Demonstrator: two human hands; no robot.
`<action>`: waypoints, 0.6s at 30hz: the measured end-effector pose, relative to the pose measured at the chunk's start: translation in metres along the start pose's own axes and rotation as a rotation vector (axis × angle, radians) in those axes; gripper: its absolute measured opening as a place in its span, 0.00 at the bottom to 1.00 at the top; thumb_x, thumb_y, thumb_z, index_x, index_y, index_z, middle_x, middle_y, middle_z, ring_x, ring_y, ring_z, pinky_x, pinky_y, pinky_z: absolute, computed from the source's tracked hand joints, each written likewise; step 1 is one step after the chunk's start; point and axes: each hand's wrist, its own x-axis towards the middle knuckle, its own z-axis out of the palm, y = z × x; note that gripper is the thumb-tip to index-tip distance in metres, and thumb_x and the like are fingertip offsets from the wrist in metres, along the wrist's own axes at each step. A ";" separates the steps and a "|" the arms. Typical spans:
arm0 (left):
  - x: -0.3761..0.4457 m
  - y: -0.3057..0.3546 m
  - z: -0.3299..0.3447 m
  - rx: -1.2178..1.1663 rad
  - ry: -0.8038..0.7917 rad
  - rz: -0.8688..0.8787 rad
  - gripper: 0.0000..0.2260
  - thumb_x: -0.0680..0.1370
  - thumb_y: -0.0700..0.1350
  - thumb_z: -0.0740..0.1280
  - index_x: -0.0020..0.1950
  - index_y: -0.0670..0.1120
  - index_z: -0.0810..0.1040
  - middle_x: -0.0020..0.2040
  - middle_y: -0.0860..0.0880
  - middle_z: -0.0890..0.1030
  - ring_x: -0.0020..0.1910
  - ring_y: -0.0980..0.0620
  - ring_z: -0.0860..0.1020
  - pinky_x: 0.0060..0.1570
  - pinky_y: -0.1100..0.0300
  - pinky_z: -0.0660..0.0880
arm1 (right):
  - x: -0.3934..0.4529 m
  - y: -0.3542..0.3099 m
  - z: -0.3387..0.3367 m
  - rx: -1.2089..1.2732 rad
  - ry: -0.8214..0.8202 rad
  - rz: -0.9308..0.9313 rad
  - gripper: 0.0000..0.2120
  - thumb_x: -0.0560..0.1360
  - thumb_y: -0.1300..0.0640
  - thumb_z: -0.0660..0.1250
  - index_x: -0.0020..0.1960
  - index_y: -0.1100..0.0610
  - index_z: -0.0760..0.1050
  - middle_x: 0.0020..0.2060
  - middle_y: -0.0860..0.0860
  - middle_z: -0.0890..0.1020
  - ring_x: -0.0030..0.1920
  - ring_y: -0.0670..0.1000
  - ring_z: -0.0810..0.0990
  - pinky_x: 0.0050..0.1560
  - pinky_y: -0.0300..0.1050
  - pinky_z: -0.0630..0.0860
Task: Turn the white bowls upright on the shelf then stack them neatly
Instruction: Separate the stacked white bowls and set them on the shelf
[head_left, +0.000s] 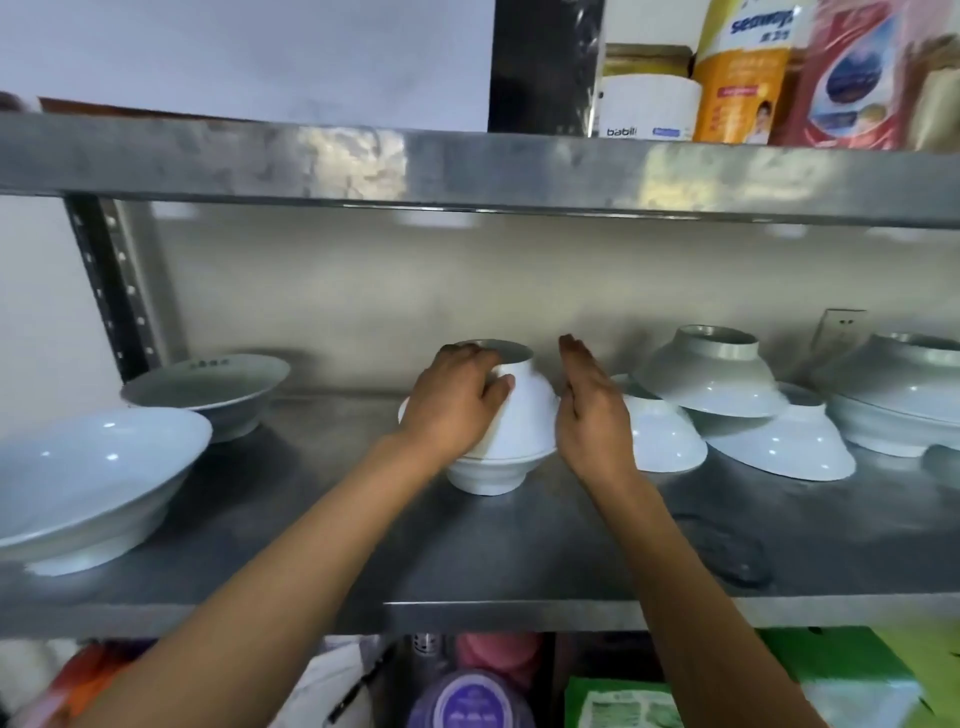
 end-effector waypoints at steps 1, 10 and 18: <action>0.000 0.002 0.003 0.006 0.017 -0.014 0.14 0.78 0.50 0.63 0.62 0.47 0.77 0.59 0.47 0.80 0.62 0.44 0.72 0.57 0.51 0.73 | -0.002 0.004 0.005 0.029 0.008 0.007 0.24 0.76 0.69 0.56 0.72 0.62 0.66 0.71 0.56 0.70 0.72 0.54 0.67 0.72 0.42 0.60; 0.000 0.006 0.008 -0.025 0.055 -0.083 0.14 0.78 0.48 0.64 0.61 0.46 0.78 0.58 0.45 0.79 0.60 0.44 0.72 0.57 0.57 0.68 | -0.016 0.031 0.009 0.037 0.020 0.088 0.21 0.78 0.65 0.54 0.71 0.62 0.68 0.69 0.57 0.72 0.70 0.56 0.69 0.69 0.38 0.57; 0.001 0.005 0.007 -0.013 0.077 -0.095 0.14 0.78 0.49 0.64 0.61 0.46 0.77 0.60 0.47 0.77 0.62 0.46 0.71 0.56 0.56 0.68 | -0.029 0.027 0.004 0.105 0.062 0.174 0.24 0.77 0.57 0.51 0.72 0.60 0.66 0.70 0.54 0.71 0.71 0.53 0.68 0.69 0.38 0.57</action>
